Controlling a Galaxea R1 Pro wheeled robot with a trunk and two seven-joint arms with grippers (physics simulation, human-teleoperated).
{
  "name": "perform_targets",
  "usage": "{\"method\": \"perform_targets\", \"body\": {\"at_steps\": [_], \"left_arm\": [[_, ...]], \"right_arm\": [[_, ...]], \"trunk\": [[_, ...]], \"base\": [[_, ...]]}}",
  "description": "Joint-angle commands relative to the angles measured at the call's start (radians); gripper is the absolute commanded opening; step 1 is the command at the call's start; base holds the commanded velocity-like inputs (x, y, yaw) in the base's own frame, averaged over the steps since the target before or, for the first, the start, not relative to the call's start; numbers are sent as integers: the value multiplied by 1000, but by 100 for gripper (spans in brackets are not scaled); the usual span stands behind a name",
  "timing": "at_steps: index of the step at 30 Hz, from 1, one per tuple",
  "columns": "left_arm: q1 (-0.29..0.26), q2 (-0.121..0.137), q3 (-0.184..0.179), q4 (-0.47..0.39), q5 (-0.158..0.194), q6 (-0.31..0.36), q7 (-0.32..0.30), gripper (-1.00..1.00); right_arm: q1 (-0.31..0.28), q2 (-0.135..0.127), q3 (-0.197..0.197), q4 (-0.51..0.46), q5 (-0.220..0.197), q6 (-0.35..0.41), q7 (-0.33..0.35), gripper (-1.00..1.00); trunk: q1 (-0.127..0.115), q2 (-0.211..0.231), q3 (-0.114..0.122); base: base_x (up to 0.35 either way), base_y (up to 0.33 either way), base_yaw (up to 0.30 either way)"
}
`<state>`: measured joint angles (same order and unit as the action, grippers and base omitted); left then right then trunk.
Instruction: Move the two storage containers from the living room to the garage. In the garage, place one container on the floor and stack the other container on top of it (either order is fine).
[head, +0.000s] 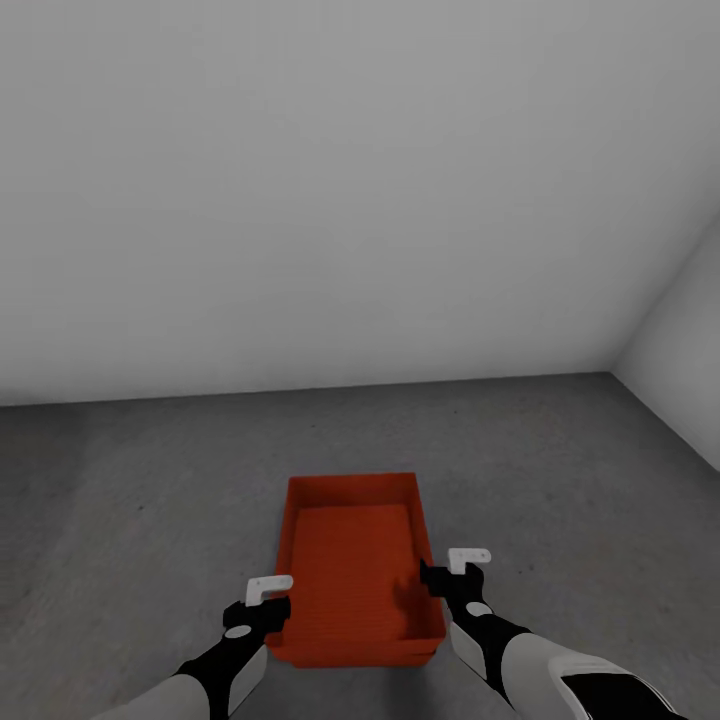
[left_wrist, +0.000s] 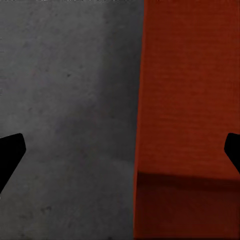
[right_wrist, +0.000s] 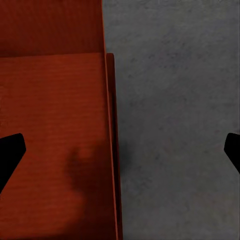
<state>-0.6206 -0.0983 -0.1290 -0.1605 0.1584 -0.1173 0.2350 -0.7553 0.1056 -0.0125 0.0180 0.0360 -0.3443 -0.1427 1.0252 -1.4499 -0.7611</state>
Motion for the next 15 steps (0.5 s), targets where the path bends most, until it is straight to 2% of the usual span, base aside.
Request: {"method": "perform_targets", "body": {"at_steps": [1,15], "left_arm": [[-1,0,-9,1,10,-4,4,100],[-1,2,-9,1,10,-4,4,100]], "right_arm": [[-1,0,-1,2,4,-4,-4,100],[-1,0,-1,2,4,-4,-4,100]], "trunk": [[-4,7,3],[-58,105,46]], "base": [[0,0,0],[0,0,0]]}}
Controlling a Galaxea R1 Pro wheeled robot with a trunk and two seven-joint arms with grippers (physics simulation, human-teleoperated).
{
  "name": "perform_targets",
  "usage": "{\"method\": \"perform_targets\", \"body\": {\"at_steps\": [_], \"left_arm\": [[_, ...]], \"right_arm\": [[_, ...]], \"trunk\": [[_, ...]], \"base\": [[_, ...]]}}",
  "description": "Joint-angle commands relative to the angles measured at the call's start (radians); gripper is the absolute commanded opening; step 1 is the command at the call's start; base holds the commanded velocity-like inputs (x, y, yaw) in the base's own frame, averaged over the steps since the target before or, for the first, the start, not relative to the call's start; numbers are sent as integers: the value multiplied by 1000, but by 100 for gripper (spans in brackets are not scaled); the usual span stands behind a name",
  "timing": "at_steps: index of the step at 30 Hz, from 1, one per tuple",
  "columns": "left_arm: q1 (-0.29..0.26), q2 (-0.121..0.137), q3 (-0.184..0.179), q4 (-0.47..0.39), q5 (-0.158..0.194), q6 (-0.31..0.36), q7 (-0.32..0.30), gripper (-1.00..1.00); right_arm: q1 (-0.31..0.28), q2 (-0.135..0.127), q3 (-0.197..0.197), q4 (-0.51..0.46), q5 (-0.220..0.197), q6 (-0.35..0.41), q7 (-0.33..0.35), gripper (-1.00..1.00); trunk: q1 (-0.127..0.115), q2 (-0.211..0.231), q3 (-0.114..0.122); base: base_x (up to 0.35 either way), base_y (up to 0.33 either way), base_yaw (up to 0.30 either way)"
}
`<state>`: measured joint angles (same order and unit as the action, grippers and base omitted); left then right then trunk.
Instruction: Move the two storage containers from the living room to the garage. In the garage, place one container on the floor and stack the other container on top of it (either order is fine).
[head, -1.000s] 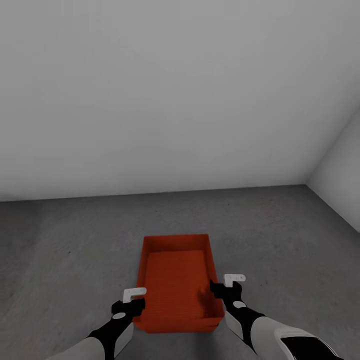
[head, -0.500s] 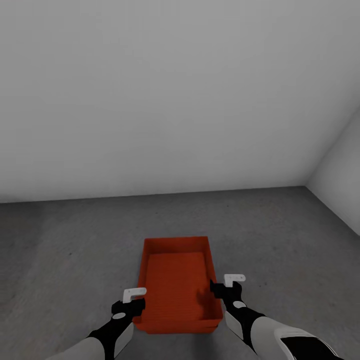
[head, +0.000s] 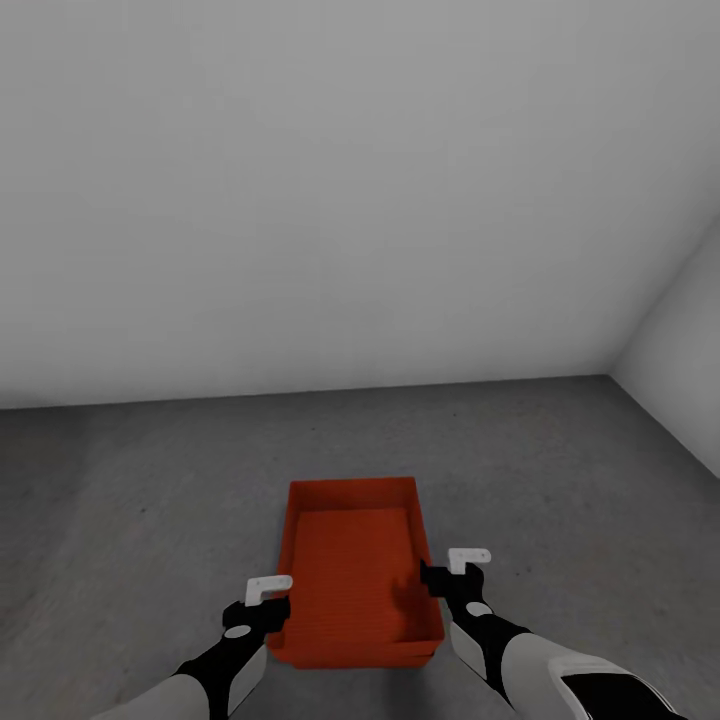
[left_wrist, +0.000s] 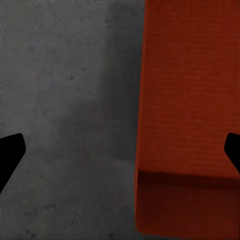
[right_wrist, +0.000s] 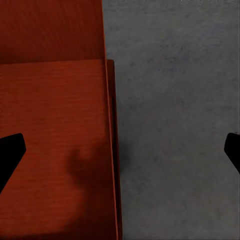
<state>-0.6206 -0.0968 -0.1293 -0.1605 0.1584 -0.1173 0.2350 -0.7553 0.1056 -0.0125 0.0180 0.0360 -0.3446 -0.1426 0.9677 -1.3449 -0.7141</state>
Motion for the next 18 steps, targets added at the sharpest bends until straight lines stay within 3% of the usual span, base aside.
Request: {"method": "perform_targets", "body": {"at_steps": [1,18], "left_arm": [[-1,0,-9,1,10,-4,4,100],[-1,2,-9,1,10,-4,4,100]], "right_arm": [[-1,0,-1,2,4,-4,-4,100],[-1,0,-1,2,4,-4,-4,100]], "trunk": [[-4,7,2],[-69,126,56]], "base": [[0,0,0],[0,0,0]]}}
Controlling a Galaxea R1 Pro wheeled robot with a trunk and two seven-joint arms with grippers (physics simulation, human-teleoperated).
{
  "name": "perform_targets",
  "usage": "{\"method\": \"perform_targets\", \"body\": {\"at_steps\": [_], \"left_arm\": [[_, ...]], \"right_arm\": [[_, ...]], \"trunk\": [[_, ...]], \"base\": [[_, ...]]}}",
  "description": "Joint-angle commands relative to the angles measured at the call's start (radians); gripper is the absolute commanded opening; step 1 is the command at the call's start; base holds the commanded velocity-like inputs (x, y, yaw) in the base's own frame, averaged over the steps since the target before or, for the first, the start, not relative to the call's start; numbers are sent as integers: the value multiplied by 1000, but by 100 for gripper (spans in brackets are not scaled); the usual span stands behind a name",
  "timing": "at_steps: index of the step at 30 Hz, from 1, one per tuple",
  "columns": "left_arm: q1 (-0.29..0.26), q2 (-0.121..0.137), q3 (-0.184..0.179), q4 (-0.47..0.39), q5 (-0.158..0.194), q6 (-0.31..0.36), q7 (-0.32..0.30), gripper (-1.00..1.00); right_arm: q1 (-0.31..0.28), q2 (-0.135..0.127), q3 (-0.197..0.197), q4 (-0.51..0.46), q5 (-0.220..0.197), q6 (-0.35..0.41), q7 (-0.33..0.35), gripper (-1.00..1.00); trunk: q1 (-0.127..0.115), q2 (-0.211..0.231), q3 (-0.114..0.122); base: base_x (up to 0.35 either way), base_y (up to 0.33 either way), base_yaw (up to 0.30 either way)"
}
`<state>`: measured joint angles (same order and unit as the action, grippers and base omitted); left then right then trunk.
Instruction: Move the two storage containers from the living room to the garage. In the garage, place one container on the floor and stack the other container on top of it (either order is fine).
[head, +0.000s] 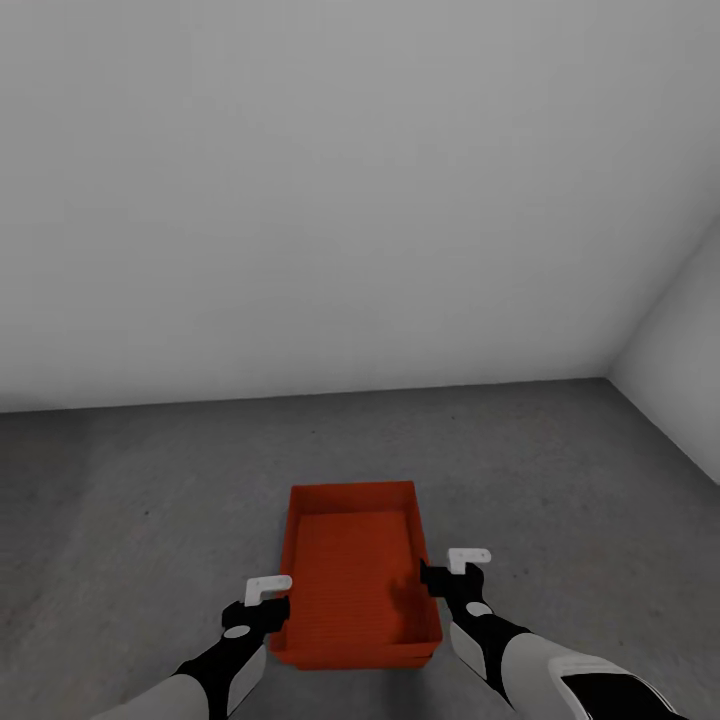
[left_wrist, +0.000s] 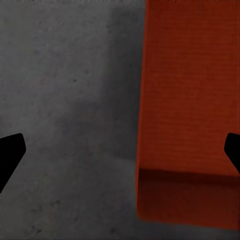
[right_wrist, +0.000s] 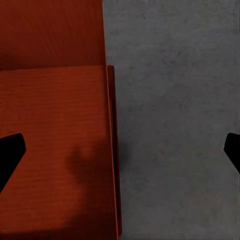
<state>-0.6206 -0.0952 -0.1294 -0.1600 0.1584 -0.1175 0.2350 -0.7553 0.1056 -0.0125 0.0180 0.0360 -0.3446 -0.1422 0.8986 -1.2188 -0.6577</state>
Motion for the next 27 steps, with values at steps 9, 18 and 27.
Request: {"method": "perform_targets", "body": {"at_steps": [9,18,27], "left_arm": [[-1,0,-9,1,10,-4,4,100],[-1,0,-9,1,10,-4,4,100],[-1,0,-9,1,10,-5,4,100]], "right_arm": [[-1,0,-1,2,4,-2,-5,100],[-1,0,-1,2,4,-3,-5,100],[-1,0,-1,2,4,-4,-5,100]], "trunk": [[-35,63,28],[-69,126,56],[-104,189,84]], "base": [[0,0,0],[0,0,0],[0,0,0]]}}
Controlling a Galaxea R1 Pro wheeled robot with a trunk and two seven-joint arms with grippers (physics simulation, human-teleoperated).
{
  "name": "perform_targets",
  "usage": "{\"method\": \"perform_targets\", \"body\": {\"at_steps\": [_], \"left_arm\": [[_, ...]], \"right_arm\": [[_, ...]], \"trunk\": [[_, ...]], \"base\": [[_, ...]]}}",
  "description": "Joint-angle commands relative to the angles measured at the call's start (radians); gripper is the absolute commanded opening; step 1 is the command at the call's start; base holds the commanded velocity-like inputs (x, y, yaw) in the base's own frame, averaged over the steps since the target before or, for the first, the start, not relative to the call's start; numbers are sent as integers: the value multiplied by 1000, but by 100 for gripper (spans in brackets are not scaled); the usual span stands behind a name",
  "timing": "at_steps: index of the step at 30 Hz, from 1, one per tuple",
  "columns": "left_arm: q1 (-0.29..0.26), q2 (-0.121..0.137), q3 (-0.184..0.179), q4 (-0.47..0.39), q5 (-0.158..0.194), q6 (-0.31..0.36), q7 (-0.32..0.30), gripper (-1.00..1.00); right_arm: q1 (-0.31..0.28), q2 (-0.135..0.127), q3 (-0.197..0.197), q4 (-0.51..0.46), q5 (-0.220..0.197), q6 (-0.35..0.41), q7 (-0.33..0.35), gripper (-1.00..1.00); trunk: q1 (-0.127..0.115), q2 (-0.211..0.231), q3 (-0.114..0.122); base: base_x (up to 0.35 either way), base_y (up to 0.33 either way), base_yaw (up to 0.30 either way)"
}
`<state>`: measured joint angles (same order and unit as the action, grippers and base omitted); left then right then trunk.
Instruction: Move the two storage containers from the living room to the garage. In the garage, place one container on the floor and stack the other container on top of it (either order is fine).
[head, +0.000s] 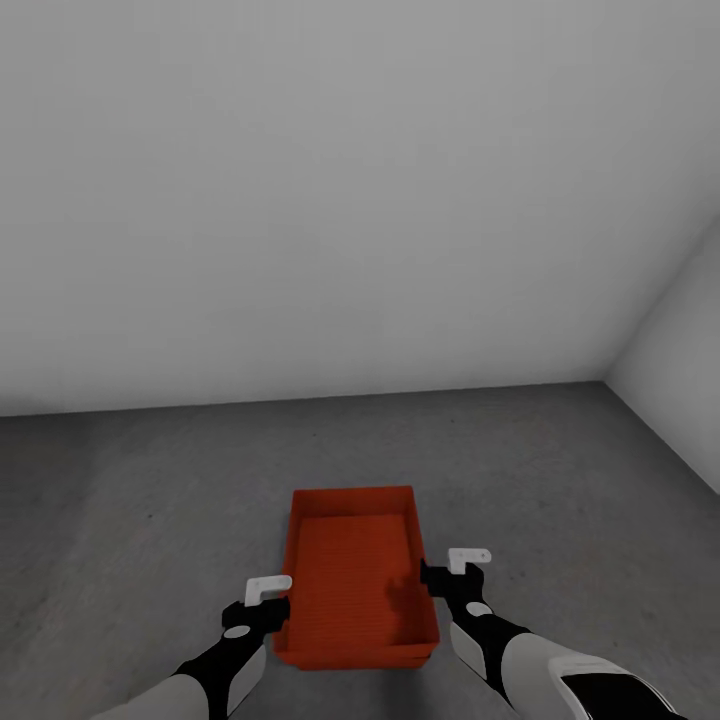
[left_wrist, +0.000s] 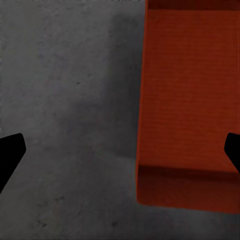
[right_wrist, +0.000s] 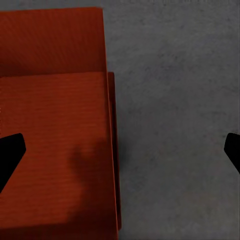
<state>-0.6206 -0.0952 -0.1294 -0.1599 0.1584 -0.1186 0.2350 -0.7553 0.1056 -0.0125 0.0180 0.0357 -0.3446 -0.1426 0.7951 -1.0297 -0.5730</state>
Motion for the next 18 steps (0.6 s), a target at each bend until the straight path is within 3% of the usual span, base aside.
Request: {"method": "perform_targets", "body": {"at_steps": [1,12,18], "left_arm": [[-1,0,-9,1,10,-4,4,100],[-1,0,-9,0,12,-3,5,100],[-1,-2,-8,-1,13,-1,7,100]], "right_arm": [[-1,0,-1,2,4,-4,-4,100],[-1,0,-1,2,4,-4,-4,100],[-1,0,-1,2,3,-4,-5,100]], "trunk": [[-4,7,2],[-8,14,6],[-8,14,6]], "base": [[0,0,0],[-2,0,0],[-202,0,0]]}}
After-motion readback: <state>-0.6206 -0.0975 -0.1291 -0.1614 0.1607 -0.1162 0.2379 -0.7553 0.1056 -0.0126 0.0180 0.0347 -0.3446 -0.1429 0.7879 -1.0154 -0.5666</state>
